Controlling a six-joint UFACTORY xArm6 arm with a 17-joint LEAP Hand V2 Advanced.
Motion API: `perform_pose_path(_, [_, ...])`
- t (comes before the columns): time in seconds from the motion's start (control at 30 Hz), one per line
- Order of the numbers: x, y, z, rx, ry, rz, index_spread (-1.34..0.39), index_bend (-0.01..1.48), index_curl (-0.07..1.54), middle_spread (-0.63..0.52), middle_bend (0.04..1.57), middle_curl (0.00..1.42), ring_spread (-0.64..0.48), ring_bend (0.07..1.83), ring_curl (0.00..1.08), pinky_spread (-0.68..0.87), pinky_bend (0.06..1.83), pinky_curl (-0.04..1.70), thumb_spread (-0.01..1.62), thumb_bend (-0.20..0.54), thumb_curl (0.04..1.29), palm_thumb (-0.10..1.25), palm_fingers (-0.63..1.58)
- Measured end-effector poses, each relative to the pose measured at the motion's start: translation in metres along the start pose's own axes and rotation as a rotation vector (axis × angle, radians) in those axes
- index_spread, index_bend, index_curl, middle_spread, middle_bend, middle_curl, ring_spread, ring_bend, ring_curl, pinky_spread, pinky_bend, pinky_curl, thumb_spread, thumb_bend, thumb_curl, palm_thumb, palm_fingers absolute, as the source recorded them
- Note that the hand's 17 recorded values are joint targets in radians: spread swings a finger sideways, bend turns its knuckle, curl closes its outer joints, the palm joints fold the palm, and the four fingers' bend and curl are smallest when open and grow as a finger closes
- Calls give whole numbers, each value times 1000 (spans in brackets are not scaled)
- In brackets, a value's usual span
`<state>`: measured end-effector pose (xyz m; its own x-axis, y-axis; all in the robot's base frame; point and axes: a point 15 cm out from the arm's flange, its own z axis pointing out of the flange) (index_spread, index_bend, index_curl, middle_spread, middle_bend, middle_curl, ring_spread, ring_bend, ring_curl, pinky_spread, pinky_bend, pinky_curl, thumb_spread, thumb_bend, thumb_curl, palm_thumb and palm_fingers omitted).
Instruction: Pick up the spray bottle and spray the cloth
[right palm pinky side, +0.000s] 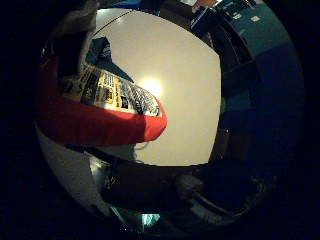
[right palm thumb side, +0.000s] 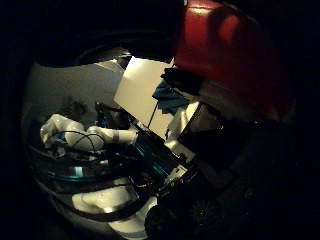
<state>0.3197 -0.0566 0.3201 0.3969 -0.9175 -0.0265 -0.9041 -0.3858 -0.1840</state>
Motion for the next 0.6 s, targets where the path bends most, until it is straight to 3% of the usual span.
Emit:
perform_pose_path(0.23, [-22, -11, 22, -140, 89, -95, -166, 1280, 737, -113, 1404, 759, -231, 1335, 840, -192, 1077, 1211, 1106, -14, 513, 1050, 1129])
perform_pose_path(0.6, [-80, -37, 76, -297, 107, -196, -165, 1280, 736, -112, 1407, 755, -231, 1334, 842, -195, 1075, 1214, 1106, -14, 513, 1050, 1129])
